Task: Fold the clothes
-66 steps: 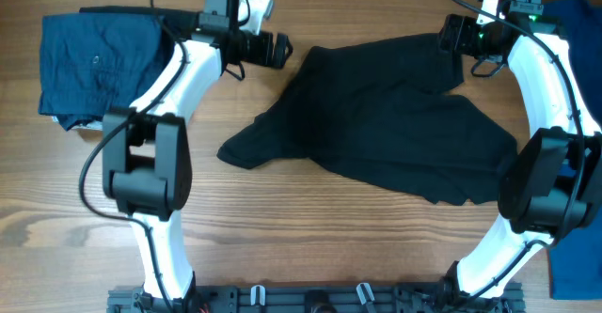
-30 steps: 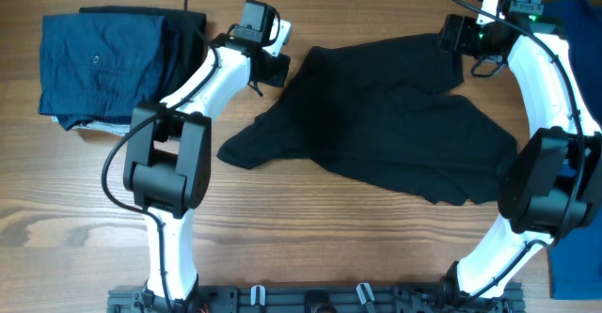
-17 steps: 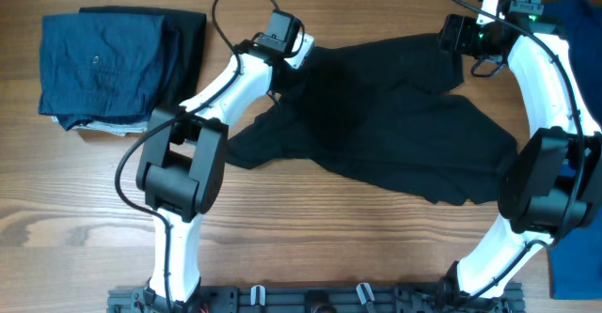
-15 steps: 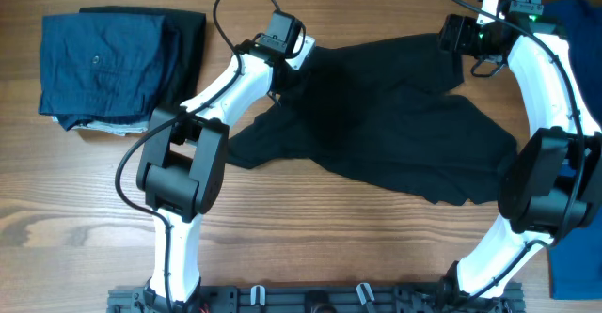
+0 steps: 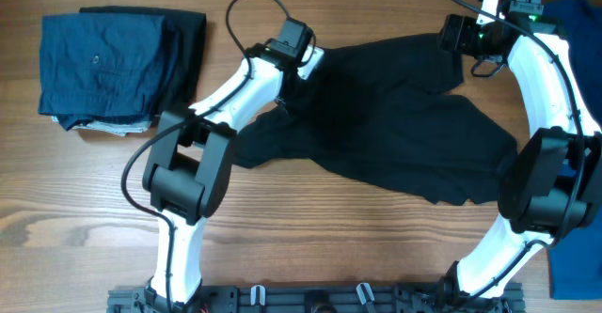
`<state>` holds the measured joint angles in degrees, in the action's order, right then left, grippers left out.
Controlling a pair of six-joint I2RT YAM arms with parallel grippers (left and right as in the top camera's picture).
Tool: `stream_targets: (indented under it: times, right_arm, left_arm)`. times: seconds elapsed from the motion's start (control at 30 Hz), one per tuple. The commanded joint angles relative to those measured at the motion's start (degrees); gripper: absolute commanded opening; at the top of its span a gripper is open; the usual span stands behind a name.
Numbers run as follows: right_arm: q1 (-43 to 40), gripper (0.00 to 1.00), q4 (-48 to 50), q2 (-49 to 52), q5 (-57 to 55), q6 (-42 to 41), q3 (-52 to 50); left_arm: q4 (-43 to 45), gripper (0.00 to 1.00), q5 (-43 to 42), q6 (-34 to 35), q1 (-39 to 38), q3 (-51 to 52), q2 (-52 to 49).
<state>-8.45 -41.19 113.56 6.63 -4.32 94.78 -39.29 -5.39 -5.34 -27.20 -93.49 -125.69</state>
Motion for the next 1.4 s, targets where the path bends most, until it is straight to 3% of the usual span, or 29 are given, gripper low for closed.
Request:
stream_targets:
  times: [0.0,0.2,0.37,0.43,0.57,0.83,1.37]
  right_arm:
    - [-0.2,1.0,0.0,-0.3,0.8,-0.6,0.6]
    - [-0.2,1.0,0.0,-0.3,0.7,-0.6,0.6]
    - [-0.2,1.0,0.0,-0.3,0.7,-0.6,0.6]
    - [-0.2,1.0,0.0,-0.3,0.8,-0.6,0.6]
    - [-0.2,1.0,0.0,-0.3,0.7,-0.6,0.6]
    - [-0.2,1.0,0.0,-0.3,0.7,-0.6,0.6]
    - [-0.2,1.0,0.0,-0.3,0.8,-0.6,0.6]
  left_arm:
    - [-0.2,0.26,-0.3,-0.4,-2.7,-0.3,-1.0]
    - [0.0,0.36,-0.3,-0.5,-6.1,-0.3,-1.0]
    - [2.9,0.72,-0.1,-0.4,-6.3,-1.2,0.4]
    - [3.7,0.82,0.6,-0.4,-5.8,-2.3,1.6]
    - [6.9,0.89,1.4,-0.4,-4.5,-4.1,3.8]
    - [11.0,0.9,1.4,-0.4,-2.1,-4.1,4.2]
    - [11.8,0.74,1.4,-0.5,-1.2,-4.0,-1.7]
